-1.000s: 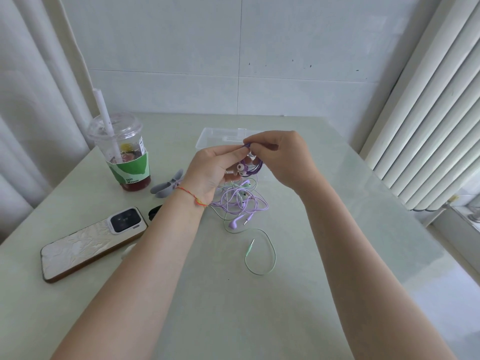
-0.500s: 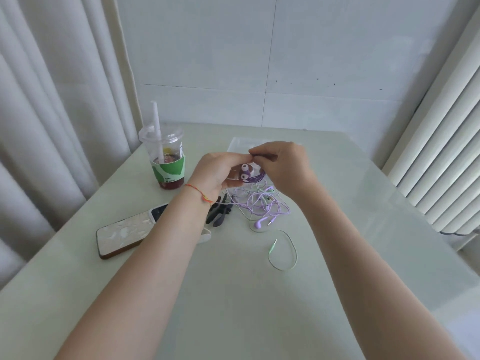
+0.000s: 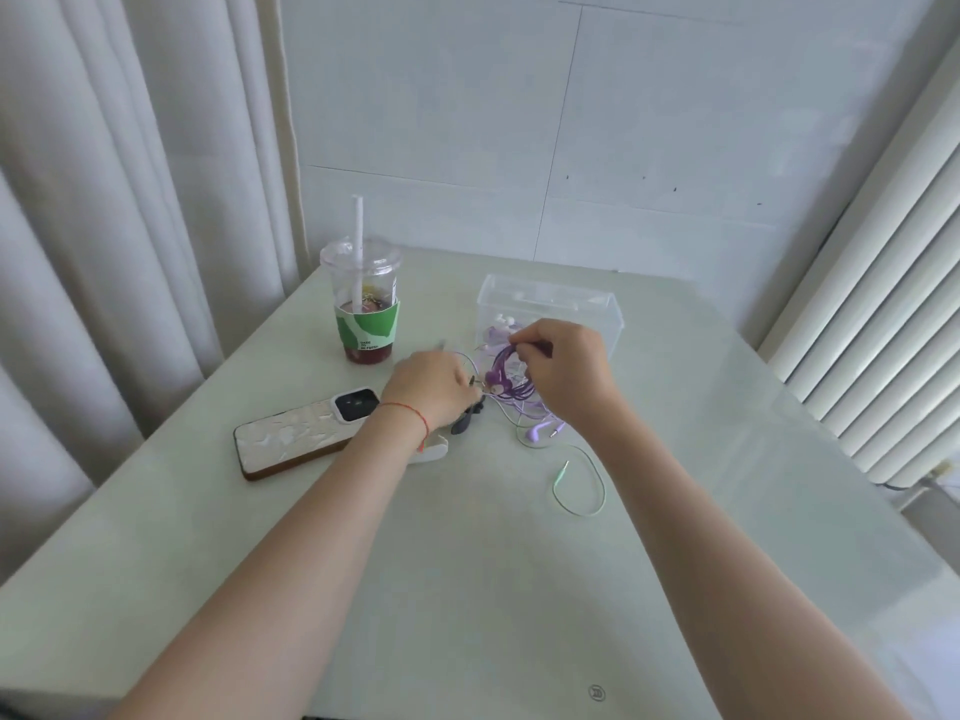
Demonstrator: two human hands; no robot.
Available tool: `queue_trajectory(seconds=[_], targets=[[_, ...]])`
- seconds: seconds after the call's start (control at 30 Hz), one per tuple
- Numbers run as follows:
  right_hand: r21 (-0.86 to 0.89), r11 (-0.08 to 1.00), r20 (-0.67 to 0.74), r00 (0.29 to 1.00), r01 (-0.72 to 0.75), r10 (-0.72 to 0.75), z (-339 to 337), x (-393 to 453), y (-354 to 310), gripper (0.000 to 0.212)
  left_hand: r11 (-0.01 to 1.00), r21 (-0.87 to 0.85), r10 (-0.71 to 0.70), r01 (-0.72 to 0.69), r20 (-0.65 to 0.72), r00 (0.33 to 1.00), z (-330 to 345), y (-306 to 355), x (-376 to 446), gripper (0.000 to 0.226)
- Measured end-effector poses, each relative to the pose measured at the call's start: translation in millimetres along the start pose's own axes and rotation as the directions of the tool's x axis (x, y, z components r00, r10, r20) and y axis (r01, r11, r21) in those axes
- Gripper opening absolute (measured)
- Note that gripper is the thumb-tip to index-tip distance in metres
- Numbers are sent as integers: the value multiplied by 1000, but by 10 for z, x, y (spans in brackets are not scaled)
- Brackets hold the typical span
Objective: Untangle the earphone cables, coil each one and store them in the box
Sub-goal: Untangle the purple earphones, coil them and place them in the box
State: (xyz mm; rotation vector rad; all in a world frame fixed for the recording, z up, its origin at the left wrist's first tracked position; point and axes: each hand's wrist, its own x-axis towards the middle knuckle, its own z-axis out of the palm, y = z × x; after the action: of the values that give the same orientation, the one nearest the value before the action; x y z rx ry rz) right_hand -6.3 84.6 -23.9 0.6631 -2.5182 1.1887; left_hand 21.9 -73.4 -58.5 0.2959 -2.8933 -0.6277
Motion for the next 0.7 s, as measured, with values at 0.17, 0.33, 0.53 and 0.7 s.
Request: queue_trajectory(seconds=[0.17,0.33,0.53,0.7], targets=[[1,1000,12,1000,-2,2,-32,-48,4,17,995,104,-7,5,26,1000,145,41,-24,22],[12,999,-28,999,-33,33,-155,-52,118,19,993,103,-52,51,2,999,-254,91,-85,29],[169,975,11,990,-142,142,-217,-102,238,23,952,-303,-20,38,60,998,-414,142,-101,17],[474,846,10,962,-244,272,-397,-157,346,22,271,-900,-160,340,307,938,-51,282,-55,20]])
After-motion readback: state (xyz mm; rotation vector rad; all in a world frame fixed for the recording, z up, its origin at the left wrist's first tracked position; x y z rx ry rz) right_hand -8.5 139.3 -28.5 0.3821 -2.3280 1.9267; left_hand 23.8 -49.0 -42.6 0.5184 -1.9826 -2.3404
